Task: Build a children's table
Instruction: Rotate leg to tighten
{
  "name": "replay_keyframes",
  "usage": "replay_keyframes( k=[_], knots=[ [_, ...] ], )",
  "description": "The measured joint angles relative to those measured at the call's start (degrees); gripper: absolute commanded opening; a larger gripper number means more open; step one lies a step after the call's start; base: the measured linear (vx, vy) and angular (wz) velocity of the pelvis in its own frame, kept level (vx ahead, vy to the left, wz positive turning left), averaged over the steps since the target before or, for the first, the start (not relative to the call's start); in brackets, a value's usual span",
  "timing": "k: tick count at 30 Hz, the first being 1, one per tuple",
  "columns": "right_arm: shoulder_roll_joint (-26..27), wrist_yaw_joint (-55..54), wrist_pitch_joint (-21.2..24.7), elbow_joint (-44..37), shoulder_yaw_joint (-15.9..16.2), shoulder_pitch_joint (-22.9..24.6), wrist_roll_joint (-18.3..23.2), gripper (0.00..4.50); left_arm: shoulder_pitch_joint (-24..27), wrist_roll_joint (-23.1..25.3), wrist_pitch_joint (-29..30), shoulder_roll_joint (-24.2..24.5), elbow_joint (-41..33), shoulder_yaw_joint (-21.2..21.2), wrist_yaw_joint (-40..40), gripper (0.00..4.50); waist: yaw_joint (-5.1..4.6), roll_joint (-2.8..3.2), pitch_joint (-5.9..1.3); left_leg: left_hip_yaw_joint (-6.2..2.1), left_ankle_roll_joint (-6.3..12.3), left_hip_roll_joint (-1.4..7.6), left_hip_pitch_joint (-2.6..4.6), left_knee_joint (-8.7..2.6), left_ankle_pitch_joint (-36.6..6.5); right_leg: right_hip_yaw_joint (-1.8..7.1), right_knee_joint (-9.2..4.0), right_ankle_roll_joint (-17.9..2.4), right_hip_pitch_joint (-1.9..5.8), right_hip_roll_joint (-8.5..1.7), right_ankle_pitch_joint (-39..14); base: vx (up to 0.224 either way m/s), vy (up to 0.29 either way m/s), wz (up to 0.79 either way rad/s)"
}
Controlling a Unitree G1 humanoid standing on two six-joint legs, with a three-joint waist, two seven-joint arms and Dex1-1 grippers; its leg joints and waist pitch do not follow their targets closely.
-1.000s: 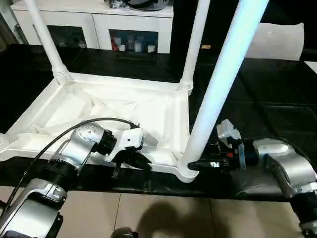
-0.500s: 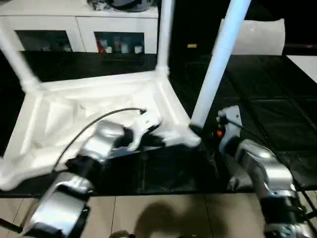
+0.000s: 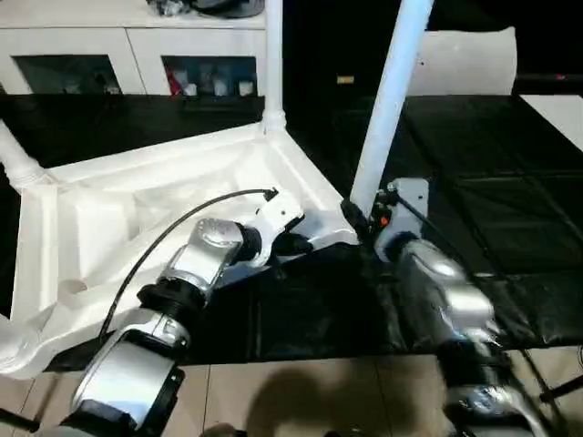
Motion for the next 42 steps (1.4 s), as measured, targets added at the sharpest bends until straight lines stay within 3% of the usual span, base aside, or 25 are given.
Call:
replay_keyframes(
  k=[5,8,12,17,28,36,42],
  knots=[
    [-7.0,11.5,-1.3,-2.7,2.6,3.3,1.1,3.81,1.1,0.0,-4.3,3.6,-0.8,-1.1,-6.3,0.0,0.2,0.01,0.01,0.0,0.0,-0.01,-0.03,0.04,0.0,-0.01,-0.03,0.1,0.01,-0.01,0.0,0.0,0.0,0.0],
    [-12.2,18.6,-2.0,-4.0,2.7,4.6,1.7,3.92,2.1,-0.6,-6.9,5.2,-1.2,-1.7,-10.8,0.0,0.79,-0.01,0.02,0.0,0.02,-0.01,-0.03,0.06,0.0,-0.01,-0.06,0.1,0.04,-0.01,0.0,0.0,0.0,0.0],
    [-22.4,33.2,-2.5,-6.8,5.8,6.5,3.6,4.01,3.3,-2.3,-10.3,8.5,-1.2,-2.1,-18.9,0.0,1.9,-0.01,0.02,0.0,0.03,0.04,-0.01,0.06,0.0,-0.05,-0.05,0.1,0.05,0.02,-0.1,0.0,0.0,0.0],
    [-25.6,42.9,-3.9,-7.3,8.8,6.6,4.8,4.01,3.5,-2.9,-11.4,10.4,-2.0,-3.2,-24.6,0.0,2.84,-0.03,0.03,0.0,0.04,0.05,-0.03,0.21,0.0,-0.07,-0.04,0.2,0.09,0.0,-0.1,0.0,0.0,0.0],
    [-28.6,55.0,-3.5,-4.9,13.9,3.0,5.8,3.01,4.5,-3.1,-13.0,12.2,-5.3,-5.9,-32.6,0.0,4.58,-0.32,0.08,0.01,0.07,0.04,0.0,0.26,0.0,-0.07,-0.04,0.2,0.15,-0.03,-0.1,0.0,0.0,0.0],
    [-28.7,57.4,-3.5,-3.5,15.0,1.6,5.8,2.21,4.5,-3.1,-12.9,12.6,-5.7,-6.2,-34.0,0.0,4.79,-0.39,0.1,0.01,0.07,0.04,-0.01,0.25,0.0,-0.07,-0.04,0.2,0.15,-0.03,-0.1,0.0,0.0,0.0],
    [-28.7,57.5,-3.2,-3.4,15.1,1.5,5.9,1.98,4.5,-3.1,-12.9,12.6,-5.7,-6.3,-34.0,0.0,4.79,-0.38,0.09,0.01,0.07,0.04,-0.01,0.26,0.0,-0.07,-0.03,0.2,0.15,-0.03,-0.1,0.0,0.0,0.0]
  ],
)
